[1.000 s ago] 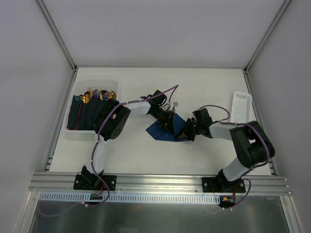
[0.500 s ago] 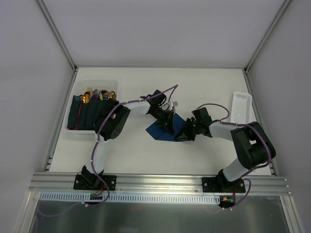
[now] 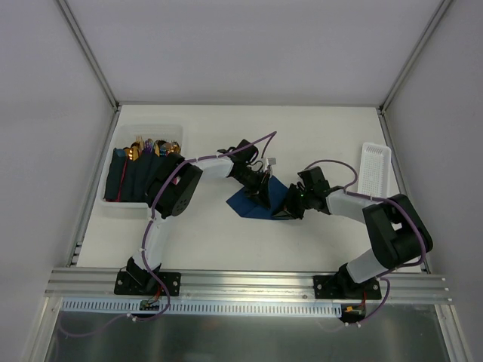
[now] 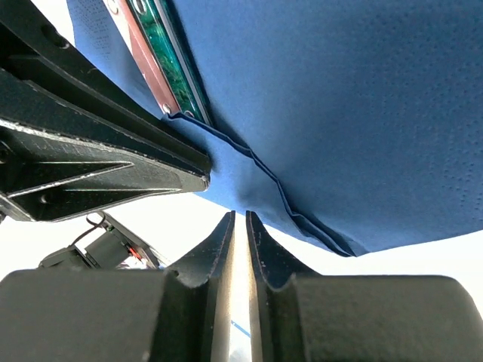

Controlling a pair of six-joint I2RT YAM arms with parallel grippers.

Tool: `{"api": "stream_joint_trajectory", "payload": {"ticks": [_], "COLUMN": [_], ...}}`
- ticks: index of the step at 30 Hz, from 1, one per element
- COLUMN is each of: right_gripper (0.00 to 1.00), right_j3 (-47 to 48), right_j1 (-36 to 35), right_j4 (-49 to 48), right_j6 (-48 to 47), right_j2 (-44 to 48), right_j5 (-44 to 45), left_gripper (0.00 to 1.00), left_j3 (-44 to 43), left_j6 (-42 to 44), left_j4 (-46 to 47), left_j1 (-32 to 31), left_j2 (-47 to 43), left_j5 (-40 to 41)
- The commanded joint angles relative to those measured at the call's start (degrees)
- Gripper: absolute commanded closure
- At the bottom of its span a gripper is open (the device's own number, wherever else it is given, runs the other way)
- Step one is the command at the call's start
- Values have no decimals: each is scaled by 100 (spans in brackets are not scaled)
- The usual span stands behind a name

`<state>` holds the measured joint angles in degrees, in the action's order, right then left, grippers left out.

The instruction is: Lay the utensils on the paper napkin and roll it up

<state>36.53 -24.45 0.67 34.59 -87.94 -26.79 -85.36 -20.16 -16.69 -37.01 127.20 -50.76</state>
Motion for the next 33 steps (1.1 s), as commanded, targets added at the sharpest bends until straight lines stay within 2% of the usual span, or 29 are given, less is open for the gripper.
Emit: {"api": "stream_joint_trajectory", "payload": {"ticks": [1,13,16,17,26,33], "right_gripper": [87,88,86,82,63,60], "right_j3": [73,-32,-15,-6,767,741], "right_j1": [-51,-78,-78,-78,159,880], "right_j4": [-31,-190,-137,-93,1513,2078], "right_j6": [48,13,4,-22,-690,-1226], "right_j2": [15,-382,-181,-84,1138,920], "right_j5": [-11,33,7,15,542,894], "left_gripper": [89,89,89,89,89,89], "left_j3": [-33,-7,20,28,11,20], "left_j6": [83,74,83,91,83,83], "left_j4": [25,34,25,25,34,25], "left_j1": [80,89,98,107,116,107], "left_j2": [112,104,112,112,95,77], "left_j5": [277,277,260,269,269,269]}}
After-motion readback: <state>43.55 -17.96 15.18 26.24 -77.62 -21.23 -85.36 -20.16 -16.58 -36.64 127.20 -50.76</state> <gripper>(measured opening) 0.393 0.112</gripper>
